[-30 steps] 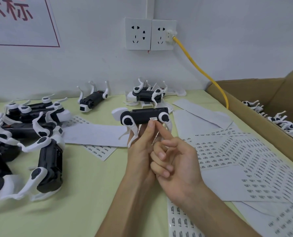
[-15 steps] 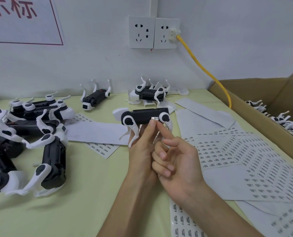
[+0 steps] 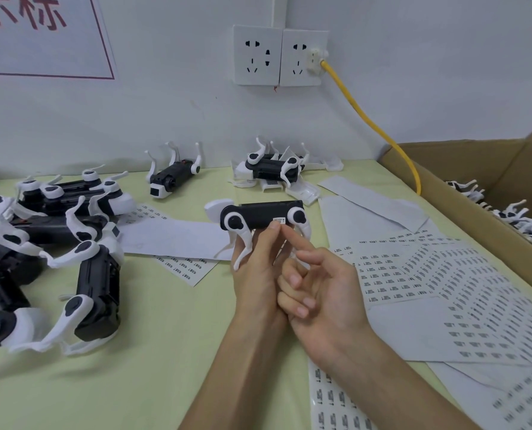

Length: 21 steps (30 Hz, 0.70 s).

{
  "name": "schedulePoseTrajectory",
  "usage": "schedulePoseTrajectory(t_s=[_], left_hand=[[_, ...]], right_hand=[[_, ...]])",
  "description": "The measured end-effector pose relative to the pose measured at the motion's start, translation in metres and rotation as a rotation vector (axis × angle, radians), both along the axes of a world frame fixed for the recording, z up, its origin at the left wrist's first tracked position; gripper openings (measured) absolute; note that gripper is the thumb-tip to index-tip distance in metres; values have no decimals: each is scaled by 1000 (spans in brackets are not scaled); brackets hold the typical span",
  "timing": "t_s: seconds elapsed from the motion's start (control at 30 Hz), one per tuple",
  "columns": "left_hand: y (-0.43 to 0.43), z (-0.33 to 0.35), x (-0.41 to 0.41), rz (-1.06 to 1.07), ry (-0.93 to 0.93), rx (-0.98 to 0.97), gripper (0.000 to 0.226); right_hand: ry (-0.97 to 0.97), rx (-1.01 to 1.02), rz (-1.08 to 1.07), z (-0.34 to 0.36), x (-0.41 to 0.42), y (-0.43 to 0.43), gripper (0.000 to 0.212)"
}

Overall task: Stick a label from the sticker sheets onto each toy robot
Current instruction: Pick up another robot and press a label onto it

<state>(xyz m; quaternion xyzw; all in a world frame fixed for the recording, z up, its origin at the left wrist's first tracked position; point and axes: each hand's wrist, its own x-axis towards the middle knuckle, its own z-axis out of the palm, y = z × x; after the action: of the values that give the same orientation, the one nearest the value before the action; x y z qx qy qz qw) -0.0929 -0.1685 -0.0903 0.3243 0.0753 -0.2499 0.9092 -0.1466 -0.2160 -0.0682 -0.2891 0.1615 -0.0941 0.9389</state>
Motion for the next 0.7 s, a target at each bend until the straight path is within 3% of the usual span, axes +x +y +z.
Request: schedulePoseTrajectory(t_s=[0.43,0.7], left_hand=[[2,-3,3,-36,-11,-18,48],[1,-2,3,58,-64,62,30]], right_hand=[[8,7,-7,-1,1,0,53],[29,-55,-24,2,1,-2,46]])
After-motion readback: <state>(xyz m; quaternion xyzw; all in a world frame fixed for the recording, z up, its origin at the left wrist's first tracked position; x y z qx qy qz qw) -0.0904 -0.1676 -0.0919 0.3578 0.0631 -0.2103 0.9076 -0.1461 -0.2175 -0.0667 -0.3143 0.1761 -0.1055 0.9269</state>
